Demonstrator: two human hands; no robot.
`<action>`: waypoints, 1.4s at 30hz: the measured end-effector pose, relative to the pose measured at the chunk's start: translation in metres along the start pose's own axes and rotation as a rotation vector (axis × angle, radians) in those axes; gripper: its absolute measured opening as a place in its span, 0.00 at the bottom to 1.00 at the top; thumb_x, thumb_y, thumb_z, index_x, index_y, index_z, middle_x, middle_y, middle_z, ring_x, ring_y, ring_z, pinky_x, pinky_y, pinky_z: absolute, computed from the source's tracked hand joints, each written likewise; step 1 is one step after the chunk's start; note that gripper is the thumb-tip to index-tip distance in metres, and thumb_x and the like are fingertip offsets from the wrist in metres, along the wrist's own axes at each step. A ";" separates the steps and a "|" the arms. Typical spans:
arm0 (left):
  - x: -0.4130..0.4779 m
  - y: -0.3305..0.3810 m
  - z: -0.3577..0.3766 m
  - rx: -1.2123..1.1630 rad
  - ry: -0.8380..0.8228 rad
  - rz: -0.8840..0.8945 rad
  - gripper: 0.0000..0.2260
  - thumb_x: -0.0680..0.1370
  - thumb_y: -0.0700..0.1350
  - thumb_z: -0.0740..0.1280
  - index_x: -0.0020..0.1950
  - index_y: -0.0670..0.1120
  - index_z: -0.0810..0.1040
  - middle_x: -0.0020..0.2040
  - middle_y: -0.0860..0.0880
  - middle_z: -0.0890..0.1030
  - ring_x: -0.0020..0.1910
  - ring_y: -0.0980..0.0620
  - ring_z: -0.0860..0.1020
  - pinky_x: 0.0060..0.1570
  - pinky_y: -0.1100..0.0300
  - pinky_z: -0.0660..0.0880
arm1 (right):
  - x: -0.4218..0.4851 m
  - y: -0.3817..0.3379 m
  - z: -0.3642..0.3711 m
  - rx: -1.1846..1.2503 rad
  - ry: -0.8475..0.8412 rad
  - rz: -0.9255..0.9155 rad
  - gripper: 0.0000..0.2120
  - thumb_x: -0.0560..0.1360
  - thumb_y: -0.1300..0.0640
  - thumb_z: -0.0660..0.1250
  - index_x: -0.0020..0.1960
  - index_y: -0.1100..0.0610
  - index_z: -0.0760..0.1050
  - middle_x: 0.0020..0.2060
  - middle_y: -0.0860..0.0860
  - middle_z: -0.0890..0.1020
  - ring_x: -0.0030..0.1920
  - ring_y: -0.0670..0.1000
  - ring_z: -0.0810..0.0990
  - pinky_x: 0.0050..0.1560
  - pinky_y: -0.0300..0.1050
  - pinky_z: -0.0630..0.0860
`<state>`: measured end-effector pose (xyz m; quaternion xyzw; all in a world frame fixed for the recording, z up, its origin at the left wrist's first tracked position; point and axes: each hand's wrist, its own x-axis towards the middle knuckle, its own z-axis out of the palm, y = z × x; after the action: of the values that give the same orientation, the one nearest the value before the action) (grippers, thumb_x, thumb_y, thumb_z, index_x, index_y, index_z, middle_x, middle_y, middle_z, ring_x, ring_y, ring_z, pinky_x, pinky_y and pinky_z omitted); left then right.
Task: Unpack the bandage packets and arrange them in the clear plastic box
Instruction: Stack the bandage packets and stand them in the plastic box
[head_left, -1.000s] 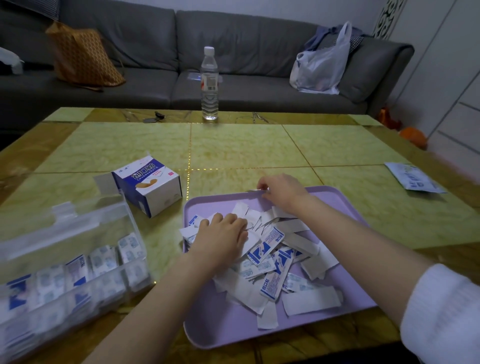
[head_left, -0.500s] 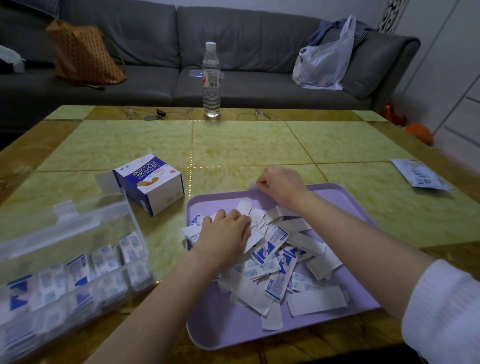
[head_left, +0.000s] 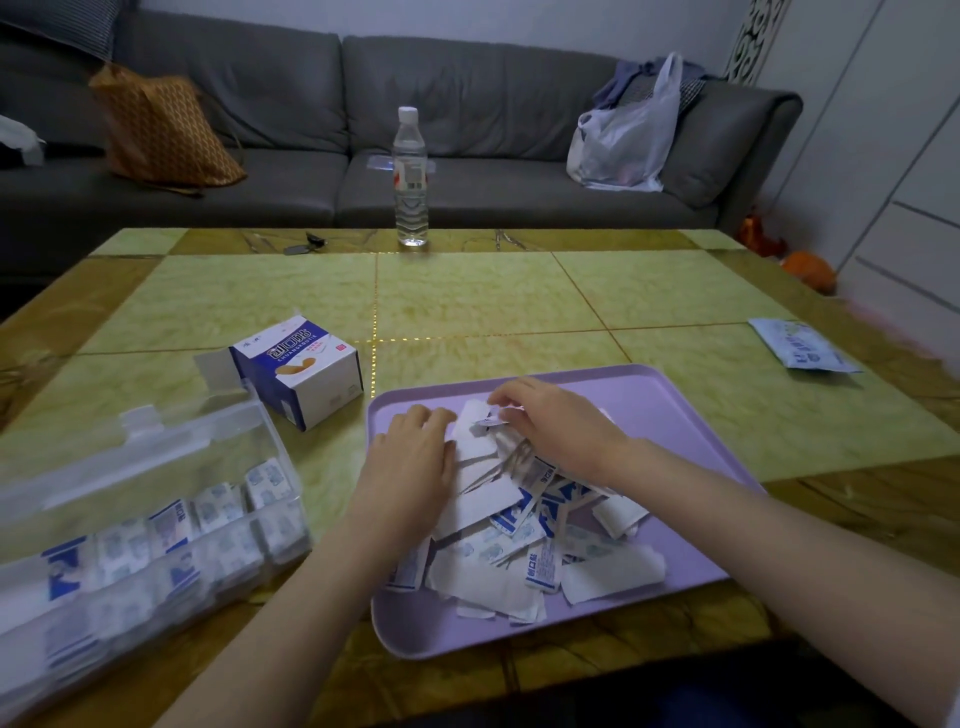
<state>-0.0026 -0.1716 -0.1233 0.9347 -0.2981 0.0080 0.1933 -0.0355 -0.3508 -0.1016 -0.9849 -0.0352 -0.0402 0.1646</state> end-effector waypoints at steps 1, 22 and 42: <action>-0.004 -0.004 -0.001 0.047 -0.026 -0.040 0.17 0.82 0.49 0.52 0.70 0.48 0.63 0.67 0.48 0.67 0.65 0.47 0.67 0.62 0.52 0.66 | -0.004 -0.006 0.000 0.040 -0.039 0.011 0.16 0.80 0.52 0.57 0.67 0.54 0.67 0.65 0.48 0.72 0.63 0.49 0.72 0.56 0.43 0.69; -0.032 -0.004 -0.006 0.142 -0.144 -0.045 0.15 0.79 0.46 0.58 0.66 0.53 0.70 0.62 0.49 0.75 0.58 0.47 0.74 0.51 0.55 0.69 | -0.007 -0.033 0.004 -0.502 -0.200 -0.189 0.11 0.77 0.58 0.60 0.58 0.53 0.74 0.53 0.51 0.79 0.52 0.54 0.77 0.43 0.43 0.64; -0.038 0.015 -0.032 0.000 0.122 -0.073 0.08 0.80 0.45 0.57 0.46 0.46 0.74 0.45 0.47 0.79 0.41 0.45 0.77 0.43 0.50 0.76 | -0.063 -0.036 -0.016 -0.016 -0.029 0.147 0.19 0.74 0.71 0.57 0.61 0.58 0.60 0.46 0.56 0.72 0.40 0.59 0.74 0.35 0.52 0.69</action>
<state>-0.0393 -0.1502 -0.0928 0.9427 -0.2513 0.0580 0.2115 -0.1023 -0.3260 -0.0811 -0.9866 0.0350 -0.0139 0.1590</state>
